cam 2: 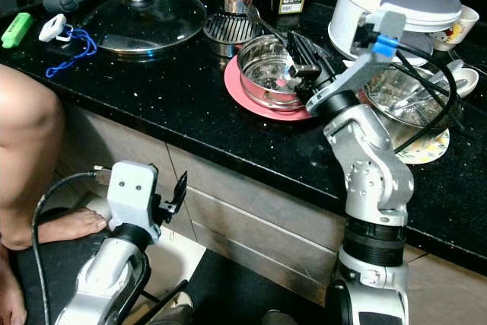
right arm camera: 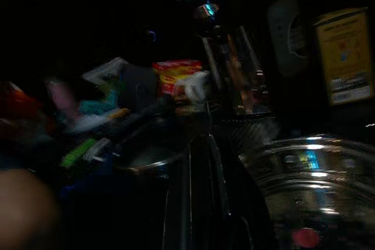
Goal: Kitchen organization
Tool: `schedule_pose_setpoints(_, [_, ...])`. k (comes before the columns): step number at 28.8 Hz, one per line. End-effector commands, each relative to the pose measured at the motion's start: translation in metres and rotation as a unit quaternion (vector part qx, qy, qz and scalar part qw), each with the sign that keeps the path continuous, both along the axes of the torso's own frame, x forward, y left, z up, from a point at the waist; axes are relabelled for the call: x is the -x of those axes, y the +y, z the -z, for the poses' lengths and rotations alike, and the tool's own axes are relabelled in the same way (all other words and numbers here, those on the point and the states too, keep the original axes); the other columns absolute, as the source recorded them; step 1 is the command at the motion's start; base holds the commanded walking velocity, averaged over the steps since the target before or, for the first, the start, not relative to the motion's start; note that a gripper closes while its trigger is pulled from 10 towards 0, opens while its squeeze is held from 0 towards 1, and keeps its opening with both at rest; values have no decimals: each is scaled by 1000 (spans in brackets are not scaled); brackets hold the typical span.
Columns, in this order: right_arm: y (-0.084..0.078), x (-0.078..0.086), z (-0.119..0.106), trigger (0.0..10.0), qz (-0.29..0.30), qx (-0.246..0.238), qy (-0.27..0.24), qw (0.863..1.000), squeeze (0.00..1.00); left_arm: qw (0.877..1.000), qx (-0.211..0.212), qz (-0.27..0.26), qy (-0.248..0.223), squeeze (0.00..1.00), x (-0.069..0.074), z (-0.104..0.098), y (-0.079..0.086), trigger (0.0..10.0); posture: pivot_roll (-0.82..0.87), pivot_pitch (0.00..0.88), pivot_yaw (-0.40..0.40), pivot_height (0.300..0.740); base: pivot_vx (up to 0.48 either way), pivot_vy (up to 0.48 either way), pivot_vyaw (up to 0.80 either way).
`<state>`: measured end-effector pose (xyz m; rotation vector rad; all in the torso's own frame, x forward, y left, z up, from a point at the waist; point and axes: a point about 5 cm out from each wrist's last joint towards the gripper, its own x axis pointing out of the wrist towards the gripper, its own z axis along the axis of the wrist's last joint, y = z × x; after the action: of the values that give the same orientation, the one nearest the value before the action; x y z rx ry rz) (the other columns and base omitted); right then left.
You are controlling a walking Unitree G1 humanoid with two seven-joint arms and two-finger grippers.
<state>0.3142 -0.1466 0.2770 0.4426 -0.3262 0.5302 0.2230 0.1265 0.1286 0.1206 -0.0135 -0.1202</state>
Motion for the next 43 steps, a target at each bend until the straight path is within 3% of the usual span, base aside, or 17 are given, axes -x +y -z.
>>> schedule_pose_setpoints(1, [0, 6, -6, 0, -37, -40, -12, 998, 0, 1000, 3, 2, -1, 0, 1, -2, -1, 10000, 60, 99, -72, 740, 0, 0, 0])
schedule_pose_setpoints(3, [2, 10, -6, 0, -69, -71, -12, 995, 0, 1000, 3, 3, -1, 0, 1, -2, -2, 10000, 60, 99, -72, 740, 0, 0, -800])
schedule_pose_setpoints(13, [4, 13, -7, 0, -89, -85, -15, 992, 0, 1000, 2, 4, -1, 0, 1, -1, -2, 10000, 64, 90, -70, 740, 0, 0, -800])
schedule_pose_setpoints(20, [3, 16, -12, 0, -105, -103, -25, 989, 0, 1000, -1, 7, 0, 0, 2, 0, -2, 10000, 66, 85, -67, 740, 0, 0, 0])
schedule_pose_setpoints(22, [3, 18, -14, 4157, -116, -114, -26, 986, 0, 1000, -5, 13, -1, 0, 2, 0, -3, 10000, 65, 82, -65, 740, 0, 0, 0])
schedule_pose_setpoints(23, [3, 18, -14, 4157, -116, -114, -26, 986, 0, 1000, -5, 13, -1, 0, 2, 0, -3, 10000, 65, 82, -65, 740, 0, 0, 0])
schedule_pose_setpoints(24, [3, 18, -15, 9255, -118, -115, -26, 986, 0, 1000, -7, 18, -1, 0, 2, 0, -4, 10000, 65, 84, -66, 740, 0, 0, 0])
schedule_pose_setpoints(25, [3, 18, -15, 9255, -118, -115, -26, 986, 0, 1000, -7, 18, -1, 0, 2, 0, -4, 10000, 65, 84, -66, 740, 0, 0, 0])
schedule_pose_setpoints(26, [3, 18, -15, 10000, -118, -114, -24, 986, 0, 1000, -8, 22, 0, 0, 2, 0, -5, 10000, 65, 87, -66, 740, 0, 0, 0])
schedule_pose_setpoints(43, [4, 17, -14, 10000, -116, -113, -14, 987, 0, 999, -12, 29, 8, 0, 2, 1, -7, 10000, 61, 97, -64, 740, 0, 0, 0])
